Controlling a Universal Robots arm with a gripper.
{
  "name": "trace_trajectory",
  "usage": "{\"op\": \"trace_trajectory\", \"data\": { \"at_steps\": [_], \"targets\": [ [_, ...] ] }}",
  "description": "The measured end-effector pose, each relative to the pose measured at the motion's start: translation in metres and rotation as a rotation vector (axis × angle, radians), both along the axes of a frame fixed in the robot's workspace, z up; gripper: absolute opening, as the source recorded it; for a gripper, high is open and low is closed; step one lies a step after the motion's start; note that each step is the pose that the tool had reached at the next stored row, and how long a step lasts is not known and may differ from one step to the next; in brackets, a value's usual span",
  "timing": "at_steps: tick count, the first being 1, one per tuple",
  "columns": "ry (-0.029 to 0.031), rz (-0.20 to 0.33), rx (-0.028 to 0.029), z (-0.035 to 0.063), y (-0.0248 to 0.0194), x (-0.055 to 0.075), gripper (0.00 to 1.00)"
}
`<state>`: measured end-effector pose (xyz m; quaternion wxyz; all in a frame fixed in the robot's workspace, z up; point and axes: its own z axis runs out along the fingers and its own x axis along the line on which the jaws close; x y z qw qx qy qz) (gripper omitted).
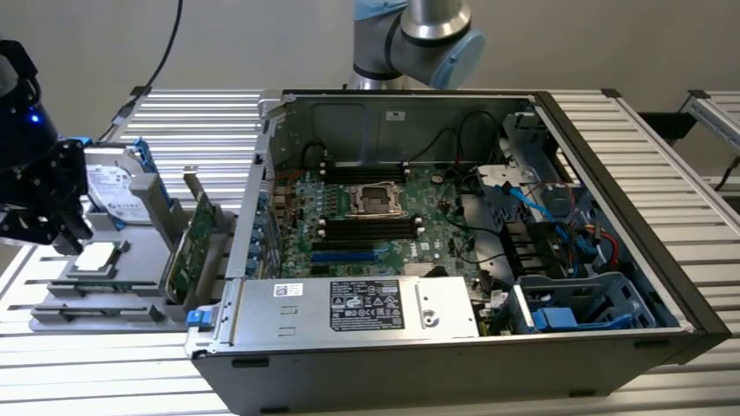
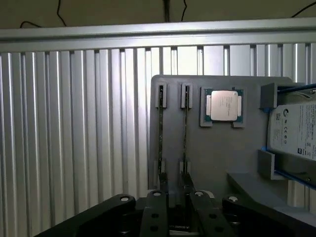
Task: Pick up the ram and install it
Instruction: 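Pick up the ram and move it above insertion slot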
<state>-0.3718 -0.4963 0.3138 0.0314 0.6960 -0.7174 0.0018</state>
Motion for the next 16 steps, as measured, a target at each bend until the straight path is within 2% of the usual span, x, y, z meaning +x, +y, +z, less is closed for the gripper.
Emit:
{"op": "trace_trajectory", "data": {
  "at_steps": [1, 2, 5, 10, 16],
  "targets": [
    [0.0000, 0.000, 0.0000, 0.0000, 0.0000, 0.000, 0.23],
    [0.0000, 0.000, 0.0000, -0.0001, 0.0000, -0.001, 0.30],
    [0.0000, 0.002, 0.0000, -0.0038, -0.0028, -0.003, 0.30],
    [0.0001, 0.007, 0.0027, -0.0127, -0.0116, -0.006, 0.30],
    [0.0002, 0.019, 0.0100, -0.0236, -0.0197, -0.010, 0.30]
  ]
}}
